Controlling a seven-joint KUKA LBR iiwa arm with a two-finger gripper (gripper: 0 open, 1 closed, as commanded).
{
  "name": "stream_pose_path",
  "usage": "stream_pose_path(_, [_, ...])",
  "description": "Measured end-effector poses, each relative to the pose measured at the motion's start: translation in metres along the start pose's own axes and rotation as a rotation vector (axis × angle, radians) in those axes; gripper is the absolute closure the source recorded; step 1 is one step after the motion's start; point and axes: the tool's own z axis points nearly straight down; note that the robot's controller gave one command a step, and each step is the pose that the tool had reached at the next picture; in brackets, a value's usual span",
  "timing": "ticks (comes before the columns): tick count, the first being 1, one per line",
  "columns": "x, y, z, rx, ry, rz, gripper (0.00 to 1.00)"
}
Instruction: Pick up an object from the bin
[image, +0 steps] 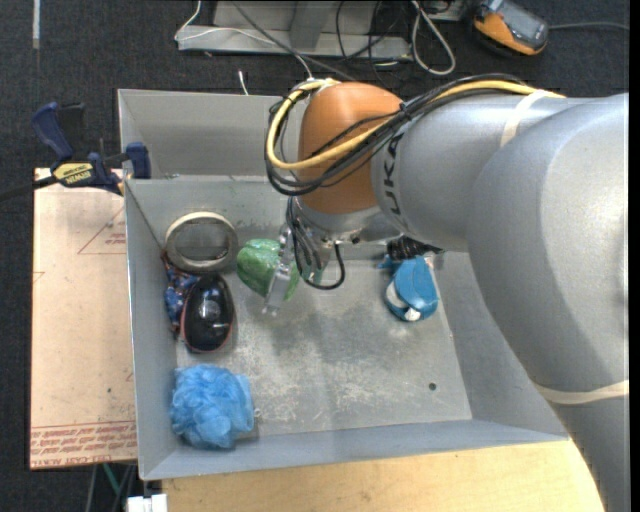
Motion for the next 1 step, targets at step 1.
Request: stream_pose_path(1, [-0.0008,0.0006,-0.0308,-0.001,-0.002,-0.001,1.0])
